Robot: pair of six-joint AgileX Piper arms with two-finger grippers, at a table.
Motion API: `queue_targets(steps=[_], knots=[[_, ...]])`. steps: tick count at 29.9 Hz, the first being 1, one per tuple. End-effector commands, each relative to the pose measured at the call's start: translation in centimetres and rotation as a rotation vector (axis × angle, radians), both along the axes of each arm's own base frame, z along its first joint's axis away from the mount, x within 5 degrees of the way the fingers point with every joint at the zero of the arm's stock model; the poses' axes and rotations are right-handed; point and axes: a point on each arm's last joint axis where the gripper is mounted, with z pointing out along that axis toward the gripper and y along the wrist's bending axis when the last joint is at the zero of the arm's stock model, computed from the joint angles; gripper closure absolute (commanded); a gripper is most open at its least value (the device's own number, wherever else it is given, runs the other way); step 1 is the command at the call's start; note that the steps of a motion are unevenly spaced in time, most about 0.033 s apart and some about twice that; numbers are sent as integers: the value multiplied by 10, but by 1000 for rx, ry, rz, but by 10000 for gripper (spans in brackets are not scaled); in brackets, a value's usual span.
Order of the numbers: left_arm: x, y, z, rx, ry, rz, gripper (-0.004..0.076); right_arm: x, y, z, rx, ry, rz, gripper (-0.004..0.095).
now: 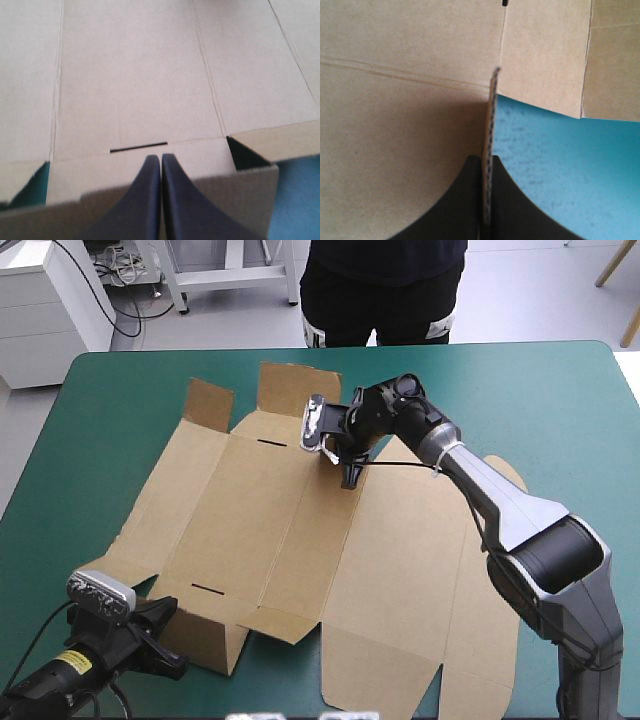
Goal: Fold the box
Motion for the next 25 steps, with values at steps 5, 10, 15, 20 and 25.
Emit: queue_targets(steps=[5,10,15,20,25], knots=[[3,-1,12,-49,-60,15,732,-21,35,25,77,-103,145,930],[3,-1,12,-49,-60,15,732,-27,49,19,91,-97,175,930],[3,-1,12,-49,-60,15,732,-29,54,19,92,-108,199,930],[3,-1,12,-49,-60,15,732,-31,57,19,105,-110,208,930],[3,-1,12,-48,-61,14,731,-31,57,19,112,-109,213,930]])
